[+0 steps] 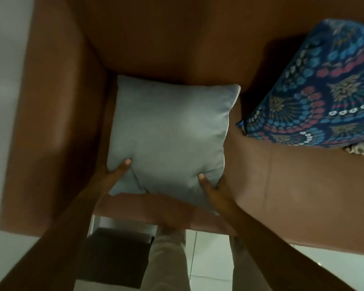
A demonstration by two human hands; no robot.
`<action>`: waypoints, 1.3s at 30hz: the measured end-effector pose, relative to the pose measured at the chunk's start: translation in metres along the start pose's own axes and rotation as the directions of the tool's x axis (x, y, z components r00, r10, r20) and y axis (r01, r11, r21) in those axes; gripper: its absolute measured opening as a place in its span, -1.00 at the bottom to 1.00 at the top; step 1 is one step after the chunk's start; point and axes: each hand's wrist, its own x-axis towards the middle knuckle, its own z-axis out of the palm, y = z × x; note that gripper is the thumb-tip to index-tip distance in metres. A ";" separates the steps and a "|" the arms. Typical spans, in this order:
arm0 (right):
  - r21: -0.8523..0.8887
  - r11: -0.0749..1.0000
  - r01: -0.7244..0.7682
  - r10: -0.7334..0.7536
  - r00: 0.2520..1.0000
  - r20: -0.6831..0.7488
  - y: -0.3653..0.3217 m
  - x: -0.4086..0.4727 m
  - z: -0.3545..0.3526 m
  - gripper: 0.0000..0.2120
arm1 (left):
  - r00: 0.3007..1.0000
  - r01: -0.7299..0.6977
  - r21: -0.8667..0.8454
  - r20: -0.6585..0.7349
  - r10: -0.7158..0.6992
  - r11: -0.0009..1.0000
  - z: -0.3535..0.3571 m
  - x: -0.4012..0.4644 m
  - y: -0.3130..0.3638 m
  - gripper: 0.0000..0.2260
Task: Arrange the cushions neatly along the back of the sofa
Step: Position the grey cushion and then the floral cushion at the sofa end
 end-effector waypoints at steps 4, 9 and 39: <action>0.065 0.992 0.105 -0.099 0.991 -0.088 -0.081 -0.039 -0.028 -0.17 | 1.000 -0.001 -0.164 0.023 0.005 0.986 -0.044 -0.032 0.054 -0.37; 0.190 0.941 0.281 -0.249 0.952 -0.178 -0.199 -0.057 -0.079 -0.75 | 0.934 -0.276 -0.211 -0.289 0.211 0.938 -0.108 -0.051 0.166 -0.73; 0.184 0.814 0.552 -0.493 0.822 -0.284 -0.221 0.068 0.026 -0.46 | 0.538 -0.509 0.797 0.001 0.843 0.324 -0.103 0.064 0.270 -0.09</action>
